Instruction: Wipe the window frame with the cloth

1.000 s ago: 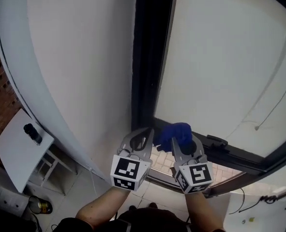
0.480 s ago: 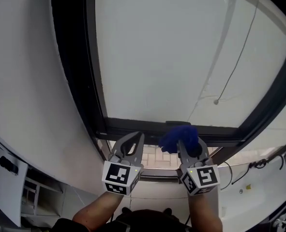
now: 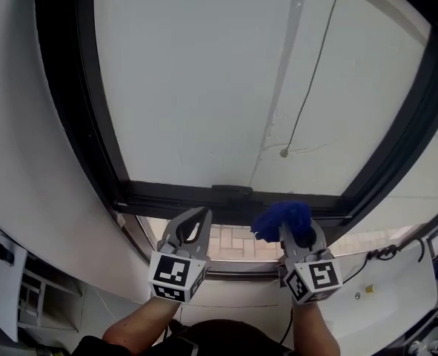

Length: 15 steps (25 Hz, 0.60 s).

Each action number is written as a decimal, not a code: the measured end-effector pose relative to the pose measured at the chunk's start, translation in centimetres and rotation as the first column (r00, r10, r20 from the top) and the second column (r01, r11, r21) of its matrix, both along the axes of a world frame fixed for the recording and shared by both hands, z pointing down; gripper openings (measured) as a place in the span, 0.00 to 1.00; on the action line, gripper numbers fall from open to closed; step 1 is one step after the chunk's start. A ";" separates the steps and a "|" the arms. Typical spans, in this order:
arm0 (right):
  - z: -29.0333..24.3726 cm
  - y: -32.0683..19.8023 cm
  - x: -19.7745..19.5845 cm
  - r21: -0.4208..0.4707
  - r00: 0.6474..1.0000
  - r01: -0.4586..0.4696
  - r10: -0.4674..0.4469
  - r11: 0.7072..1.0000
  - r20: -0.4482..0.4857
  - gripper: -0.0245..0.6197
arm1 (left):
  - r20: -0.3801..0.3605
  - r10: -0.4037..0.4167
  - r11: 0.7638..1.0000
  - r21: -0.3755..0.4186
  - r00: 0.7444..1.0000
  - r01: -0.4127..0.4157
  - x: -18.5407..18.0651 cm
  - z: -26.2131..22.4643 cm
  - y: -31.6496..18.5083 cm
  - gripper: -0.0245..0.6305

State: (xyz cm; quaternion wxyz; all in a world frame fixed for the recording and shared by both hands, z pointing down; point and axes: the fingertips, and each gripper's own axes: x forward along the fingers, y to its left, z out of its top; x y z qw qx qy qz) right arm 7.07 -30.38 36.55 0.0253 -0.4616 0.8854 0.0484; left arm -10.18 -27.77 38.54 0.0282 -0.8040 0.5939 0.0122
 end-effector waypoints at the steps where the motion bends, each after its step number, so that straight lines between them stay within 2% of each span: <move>1: 0.1 -0.2 1.0 -0.003 1.000 0.003 -0.003 1.000 0.003 0.16 | 0.005 -0.003 1.000 0.003 1.000 0.003 0.8 0.0 -0.2 0.03; 7: 0.9 -1.4 5.8 -0.005 1.000 0.016 -0.016 1.000 0.009 0.16 | 0.013 -0.014 1.000 0.016 1.000 0.014 5.2 -0.3 -1.5 0.03; 15: 1.9 -2.4 7.5 -0.009 1.000 0.019 -0.019 1.000 0.001 0.16 | 0.035 -0.008 1.000 -0.009 0.999 0.009 7.1 0.5 -2.5 0.03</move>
